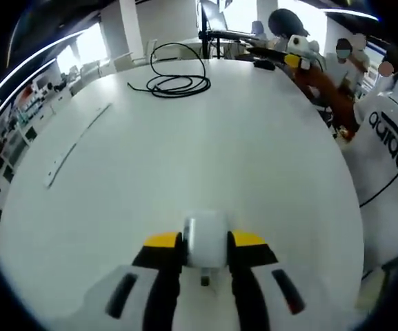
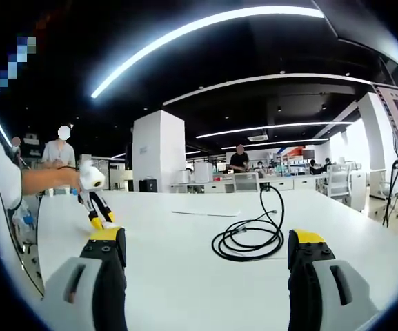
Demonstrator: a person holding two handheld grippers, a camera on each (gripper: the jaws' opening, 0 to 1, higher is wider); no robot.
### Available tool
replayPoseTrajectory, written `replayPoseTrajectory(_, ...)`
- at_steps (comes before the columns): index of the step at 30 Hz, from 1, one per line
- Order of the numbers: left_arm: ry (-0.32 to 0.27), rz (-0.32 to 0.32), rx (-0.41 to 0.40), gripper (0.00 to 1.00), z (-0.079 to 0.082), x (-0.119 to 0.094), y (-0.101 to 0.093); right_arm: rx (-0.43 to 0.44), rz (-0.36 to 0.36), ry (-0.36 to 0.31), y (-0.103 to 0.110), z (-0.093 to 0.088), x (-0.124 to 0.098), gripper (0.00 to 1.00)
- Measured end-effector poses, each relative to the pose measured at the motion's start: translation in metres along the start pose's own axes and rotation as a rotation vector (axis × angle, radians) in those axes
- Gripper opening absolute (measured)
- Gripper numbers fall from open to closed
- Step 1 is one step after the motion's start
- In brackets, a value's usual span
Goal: Plug the desk Type‑C cable into the charger adapter.
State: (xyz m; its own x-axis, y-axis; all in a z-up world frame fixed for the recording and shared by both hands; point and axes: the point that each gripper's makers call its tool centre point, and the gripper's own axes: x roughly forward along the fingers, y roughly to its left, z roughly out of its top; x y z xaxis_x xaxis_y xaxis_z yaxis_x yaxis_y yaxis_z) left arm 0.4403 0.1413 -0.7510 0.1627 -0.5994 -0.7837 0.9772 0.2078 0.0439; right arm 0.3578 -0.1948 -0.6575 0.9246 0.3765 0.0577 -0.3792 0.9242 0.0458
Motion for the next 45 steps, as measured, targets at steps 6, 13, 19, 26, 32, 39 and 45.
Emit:
replayPoseTrajectory(6, -0.004, -0.006, 0.011, 0.26, 0.001, 0.000, -0.012, -0.001, -0.008, -0.005, -0.001, 0.002, 0.000, 1.00)
replayPoseTrajectory(13, 0.001, -0.018, 0.032, 0.26, 0.001, -0.002, -0.024, -0.005, -0.004, -0.005, 0.001, 0.003, 0.000, 1.00)
replayPoseTrajectory(19, -0.002, -0.038, 0.034, 0.26, 0.000, -0.004, -0.034, -0.008, -0.004, -0.002, 0.002, 0.003, 0.000, 1.00)
replayPoseTrajectory(26, 0.002, -0.059, 0.045, 0.26, -0.001, -0.005, -0.046, -0.011, -0.003, 0.001, 0.002, 0.002, 0.001, 1.00)
replayPoseTrajectory(32, 0.004, -0.068, 0.056, 0.26, -0.001, -0.005, -0.051, -0.011, -0.001, -0.001, 0.004, 0.002, 0.003, 1.00)
replayPoseTrajectory(39, 0.001, -0.072, 0.060, 0.26, -0.002, -0.004, -0.054, -0.010, -0.002, 0.001, 0.004, 0.001, 0.002, 1.00)
replayPoseTrajectory(45, -0.005, -0.075, 0.057, 0.26, -0.002, -0.004, -0.053, -0.010, 0.000, 0.003, 0.005, 0.000, 0.002, 1.00)
